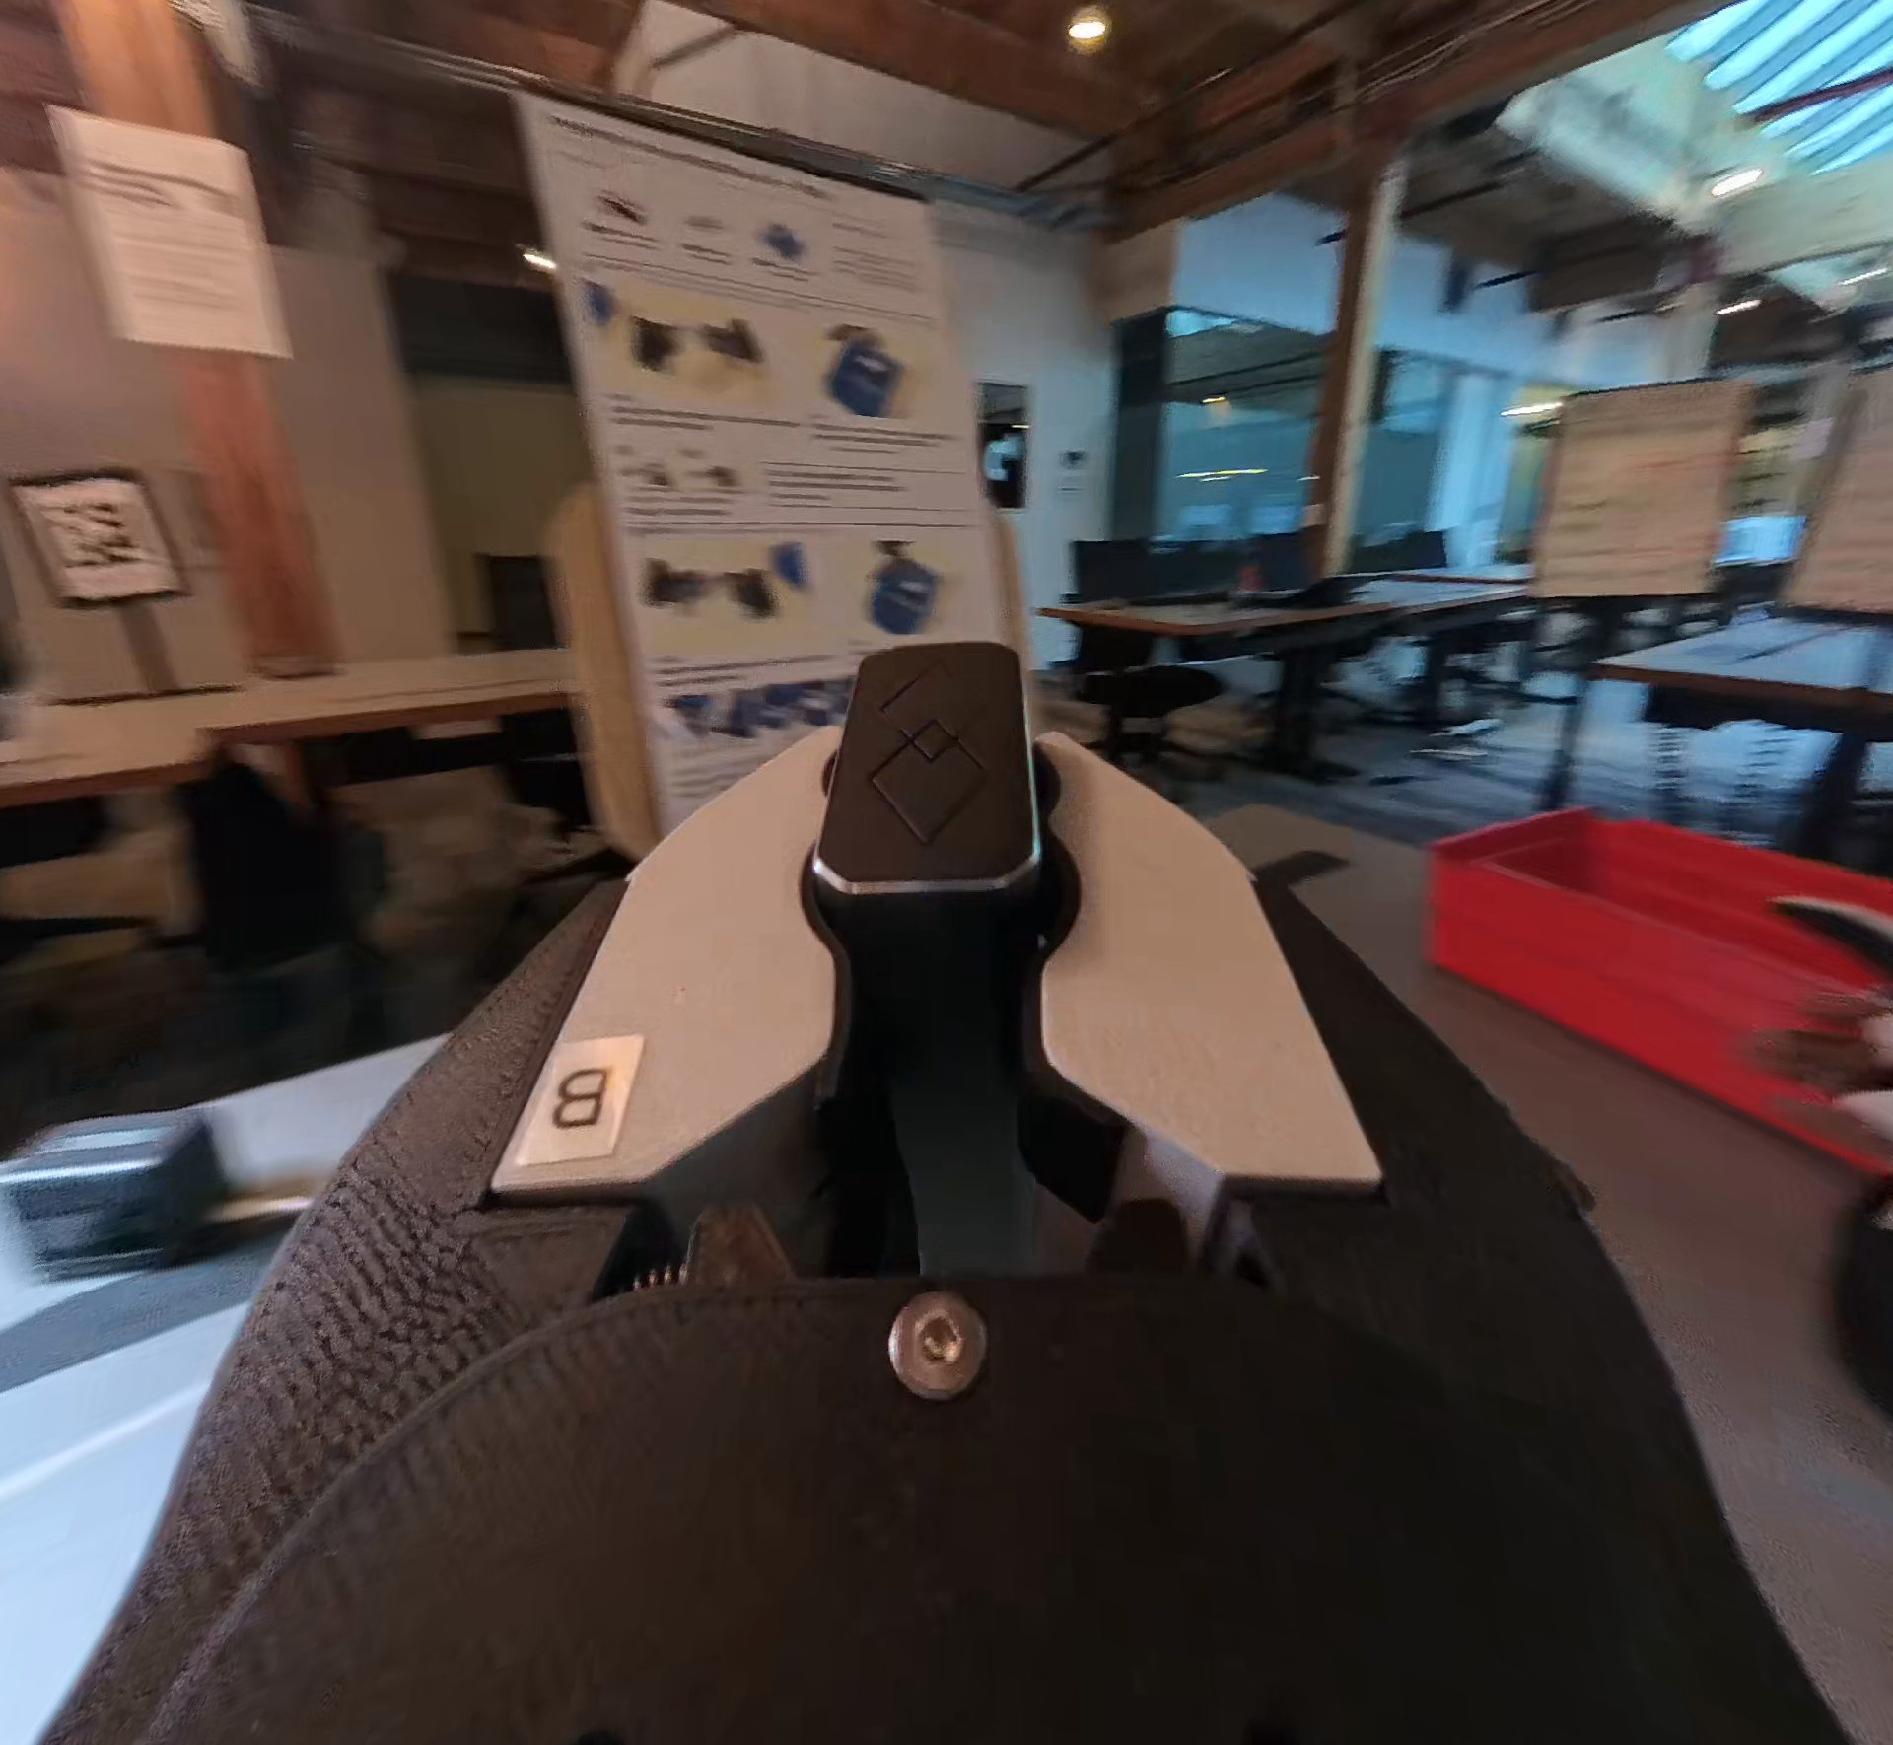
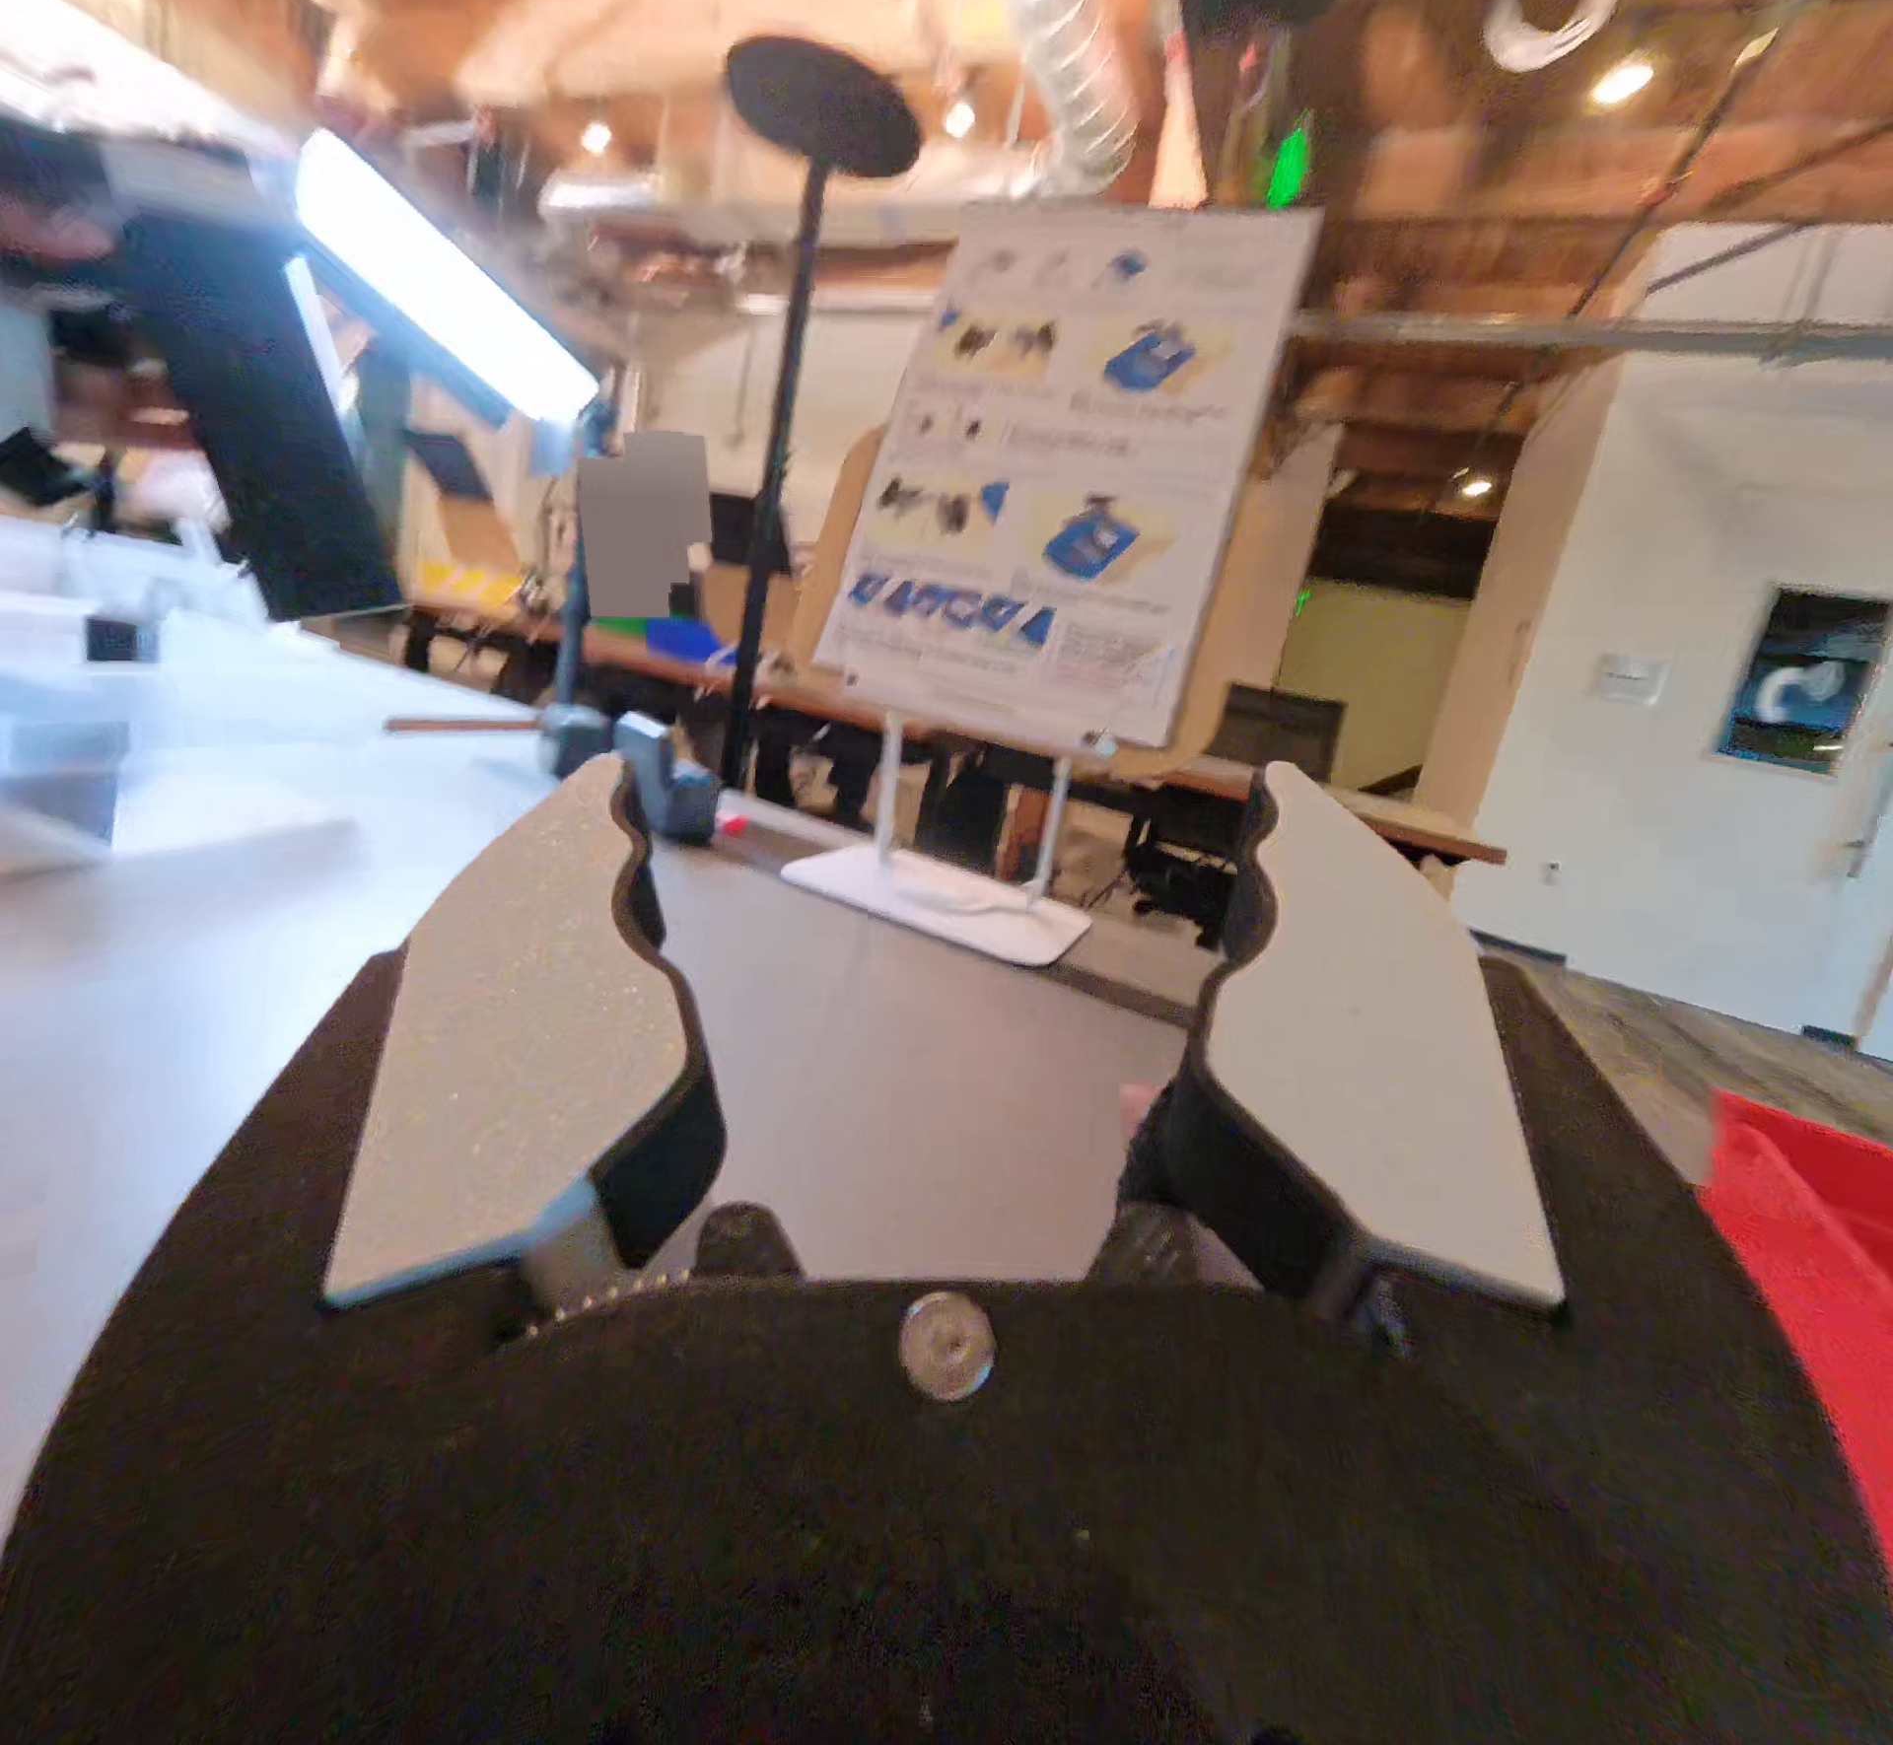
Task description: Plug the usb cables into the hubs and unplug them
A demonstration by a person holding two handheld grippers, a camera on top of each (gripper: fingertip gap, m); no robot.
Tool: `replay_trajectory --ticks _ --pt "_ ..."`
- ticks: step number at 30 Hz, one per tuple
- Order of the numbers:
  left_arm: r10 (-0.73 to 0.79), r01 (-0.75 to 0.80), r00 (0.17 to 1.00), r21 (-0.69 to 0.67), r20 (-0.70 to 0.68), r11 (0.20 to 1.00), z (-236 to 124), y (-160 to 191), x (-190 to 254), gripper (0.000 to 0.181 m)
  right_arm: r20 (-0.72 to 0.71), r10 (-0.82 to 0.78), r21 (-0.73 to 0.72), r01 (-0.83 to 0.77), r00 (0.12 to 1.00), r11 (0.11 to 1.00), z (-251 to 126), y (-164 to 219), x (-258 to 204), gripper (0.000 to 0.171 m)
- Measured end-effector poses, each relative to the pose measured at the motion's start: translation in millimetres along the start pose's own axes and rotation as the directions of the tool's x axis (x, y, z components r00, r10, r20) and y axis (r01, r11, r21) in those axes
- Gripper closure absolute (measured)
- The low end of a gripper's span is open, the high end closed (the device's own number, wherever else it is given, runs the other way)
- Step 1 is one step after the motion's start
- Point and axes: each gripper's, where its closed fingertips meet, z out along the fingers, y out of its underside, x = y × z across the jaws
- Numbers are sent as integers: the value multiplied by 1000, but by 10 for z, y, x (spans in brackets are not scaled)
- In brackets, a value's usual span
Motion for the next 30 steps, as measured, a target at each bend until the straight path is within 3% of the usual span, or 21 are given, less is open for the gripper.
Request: replay_trajectory --ticks 1,5,9,14,15,17,19,21,22,24,26,27,28,30 --pt "-45 45 998 -7 -54 999 59 61 199 150 39 -3 -32 5 999 999 82 29 -164 63" --pt "-157 150 967 -47 -199 987 265 351 931 150 226 105 -64 -92 968 994 362 -3 -966 65" --pt "-202 185 944 -90 -261 979 396 625 1447 150 286 26 -136 14 958 991 605 69 -1455 68" --pt "-248 212 912 -142 -325 967 428 765 1820 150 256 -87 -296 164 963 941 830 345 -1423 75" --pt "-264 225 904 -151 -336 963 427 766 1865 150 243 -104 -329 183 964 927 839 390 -1375 95" --pt "-250 208 908 -155 -337 966 435 768 1907 150 236 -98 -372 183 967 910 834 427 -1330 98" --pt "-193 149 900 -141 -391 979 419 729 1978 147 286 -29 -366 137 958 920 814 394 -1351 99" --pt "-149 100 842 -123 -518 987 330 638 2098 126 396 172 -365 -17 902 931 753 303 -1456 99" --pt "-134 95 817 -99 -560 991 280 573 2102 108 466 315 -380 -134 827 915 698 220 -1520 99" --pt "-137 138 786 -45 -603 989 198 441 1996 88 611 563 -448 -342 557 826 521 -8 -1632 100" --pt "-238 257 741 -62 -627 964 164 391 1824 87 713 657 -518 -447 246 729 299 -254 -1684 99" --pt "-339 336 683 -133 -647 932 146 428 1781 87 746 661 -554 -476 80 683 168 -382 -1698 99" --pt "-455 417 586 -233 -671 879 112 479 1789 87 750 655 -604 -491 -86 628 46 -497 -1705 99" --pt "-636 542 310 -418 -707 729 -2 543 1896 89 693 616 -713 -477 -374 514 -138 -659 -1692 99"
